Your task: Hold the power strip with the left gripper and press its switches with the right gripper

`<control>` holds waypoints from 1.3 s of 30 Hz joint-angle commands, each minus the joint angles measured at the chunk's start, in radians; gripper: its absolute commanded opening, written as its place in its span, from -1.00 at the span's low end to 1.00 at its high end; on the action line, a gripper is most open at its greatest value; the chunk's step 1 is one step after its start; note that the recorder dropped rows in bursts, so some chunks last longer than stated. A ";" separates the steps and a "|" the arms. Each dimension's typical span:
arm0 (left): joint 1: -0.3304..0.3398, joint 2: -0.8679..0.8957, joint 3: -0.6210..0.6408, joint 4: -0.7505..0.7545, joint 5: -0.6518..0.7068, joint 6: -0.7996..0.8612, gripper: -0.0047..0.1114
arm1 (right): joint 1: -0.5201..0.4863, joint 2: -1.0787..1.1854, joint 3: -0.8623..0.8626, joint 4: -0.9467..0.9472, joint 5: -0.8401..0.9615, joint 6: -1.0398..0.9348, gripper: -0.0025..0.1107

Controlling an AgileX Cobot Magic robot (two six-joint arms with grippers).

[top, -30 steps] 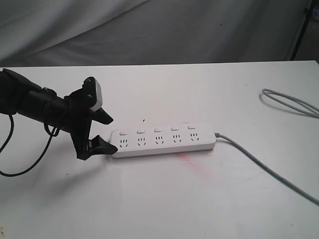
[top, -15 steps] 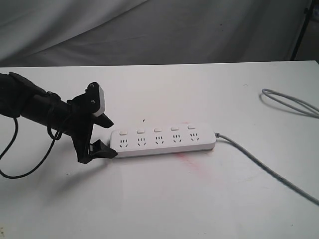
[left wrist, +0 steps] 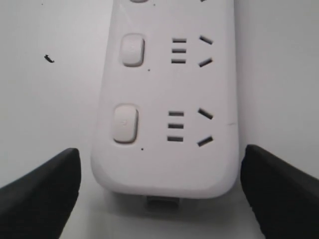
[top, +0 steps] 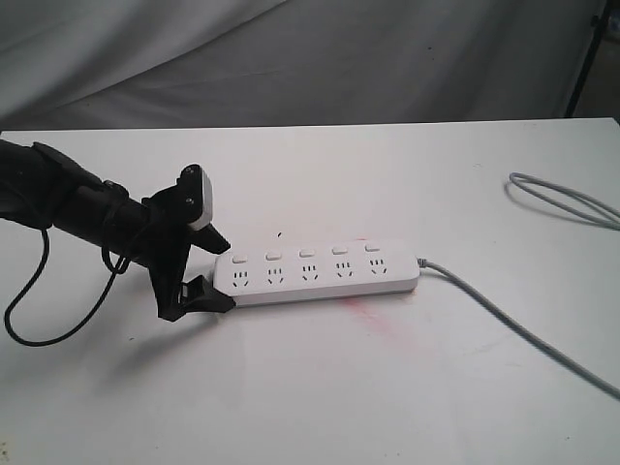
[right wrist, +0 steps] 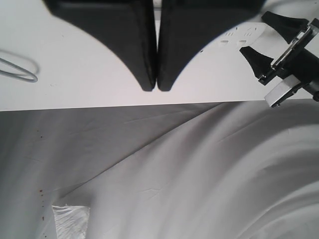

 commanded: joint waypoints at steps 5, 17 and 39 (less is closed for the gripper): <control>-0.005 0.001 -0.006 0.003 0.016 0.004 0.43 | -0.007 -0.006 0.003 -0.003 -0.015 -0.001 -0.96; -0.005 0.001 -0.006 0.034 0.024 0.004 0.30 | -0.007 -0.006 0.003 -0.003 -0.015 -0.001 -0.96; -0.005 0.001 -0.006 0.085 -0.007 0.004 0.23 | -0.007 -0.006 0.003 -0.003 -0.015 -0.001 -0.96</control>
